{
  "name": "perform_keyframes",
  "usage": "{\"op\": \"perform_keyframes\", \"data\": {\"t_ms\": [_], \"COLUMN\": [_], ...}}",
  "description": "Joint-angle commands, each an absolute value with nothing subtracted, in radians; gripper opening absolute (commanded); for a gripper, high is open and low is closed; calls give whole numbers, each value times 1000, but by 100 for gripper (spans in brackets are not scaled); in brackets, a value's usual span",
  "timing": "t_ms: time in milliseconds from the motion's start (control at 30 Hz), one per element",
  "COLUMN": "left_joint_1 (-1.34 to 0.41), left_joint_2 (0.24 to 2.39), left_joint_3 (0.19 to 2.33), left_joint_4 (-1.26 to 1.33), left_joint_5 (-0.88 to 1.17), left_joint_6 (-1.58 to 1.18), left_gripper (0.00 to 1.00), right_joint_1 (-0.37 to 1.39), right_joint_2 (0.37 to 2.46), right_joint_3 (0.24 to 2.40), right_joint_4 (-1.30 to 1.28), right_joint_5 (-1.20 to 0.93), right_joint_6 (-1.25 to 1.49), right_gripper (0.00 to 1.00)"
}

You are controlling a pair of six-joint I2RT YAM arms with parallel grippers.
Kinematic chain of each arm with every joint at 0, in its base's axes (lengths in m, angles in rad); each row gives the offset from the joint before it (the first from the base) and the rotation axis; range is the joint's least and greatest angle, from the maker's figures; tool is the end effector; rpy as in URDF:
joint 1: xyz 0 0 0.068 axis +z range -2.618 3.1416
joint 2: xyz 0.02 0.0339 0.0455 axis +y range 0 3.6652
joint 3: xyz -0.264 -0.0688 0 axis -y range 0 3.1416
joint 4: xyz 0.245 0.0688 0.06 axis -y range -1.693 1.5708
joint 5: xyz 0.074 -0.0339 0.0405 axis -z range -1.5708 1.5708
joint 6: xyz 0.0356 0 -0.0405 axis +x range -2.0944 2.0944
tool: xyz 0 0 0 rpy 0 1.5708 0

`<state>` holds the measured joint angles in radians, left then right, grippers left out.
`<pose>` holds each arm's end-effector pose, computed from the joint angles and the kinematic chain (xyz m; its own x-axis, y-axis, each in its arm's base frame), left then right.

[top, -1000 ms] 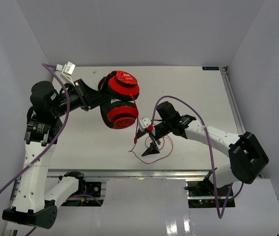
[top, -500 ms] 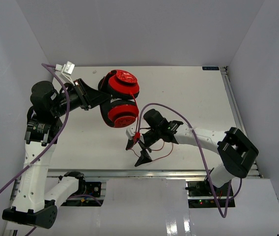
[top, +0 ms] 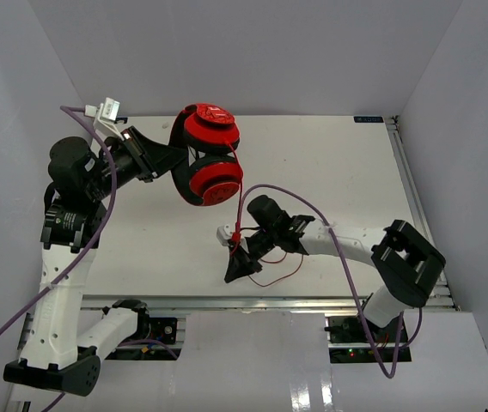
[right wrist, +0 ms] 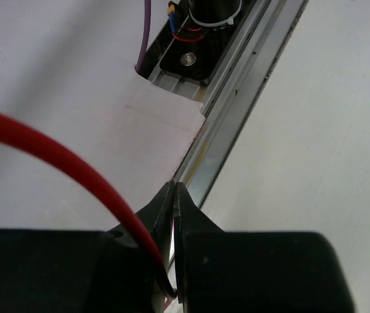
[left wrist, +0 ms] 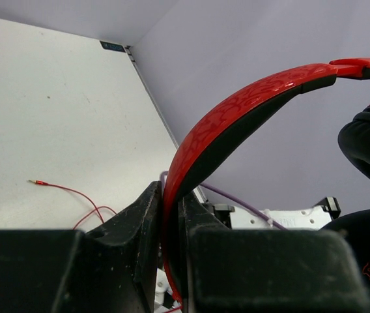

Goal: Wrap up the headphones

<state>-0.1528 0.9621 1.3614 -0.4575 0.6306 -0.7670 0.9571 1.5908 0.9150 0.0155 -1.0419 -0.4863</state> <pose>0.1688 -0.0472 0.4746 -0.5304 -0.4854 -0.6950 0.4675 0.5164 -0.7175 0.1630 0.2847 0.2146 0.0640 -0.3186 -0.9457 -0.8769 -0.4703 0.0990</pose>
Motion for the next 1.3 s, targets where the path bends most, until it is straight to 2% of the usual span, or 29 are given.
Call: {"op": "perform_keyframes", "data": {"t_ms": [0, 267, 367, 600, 767, 900, 1033, 1267], "left_joint_1": [-155, -155, -153, -155, -163, -205, -293, -436], "left_joint_2": [959, 970, 985, 1025, 1001, 979, 977, 1024], "left_joint_3": [1395, 1338, 1310, 1251, 1132, 1031, 934, 877], "left_joint_4": [-402, -379, -363, -381, -391, -404, -441, -437], "left_joint_5": [460, 88, -14, -196, -317, -365, -322, -218], "left_joint_6": [-795, -767, -746, -539, -380, -216, -119, -110], "left_gripper": [0, 0, 0, 0, 0, 0, 0, 0], "right_joint_1": [924, 822, 776, 646, 594, 574, 566, 568], "right_joint_2": [1428, 1280, 1228, 1109, 1077, 1070, 1138, 1299], "right_joint_3": [870, 890, 889, 950, 1007, 1083, 1262, 1505], "right_joint_4": [-51, -274, -304, -355, -348, -350, -385, -405], "right_joint_5": [-918, -582, -516, -346, -228, -211, -309, -466], "right_joint_6": [-543, -701, -722, -776, -784, -755, -682, -598], "right_gripper": [8, 8, 8, 8, 8, 8, 8, 8]}}
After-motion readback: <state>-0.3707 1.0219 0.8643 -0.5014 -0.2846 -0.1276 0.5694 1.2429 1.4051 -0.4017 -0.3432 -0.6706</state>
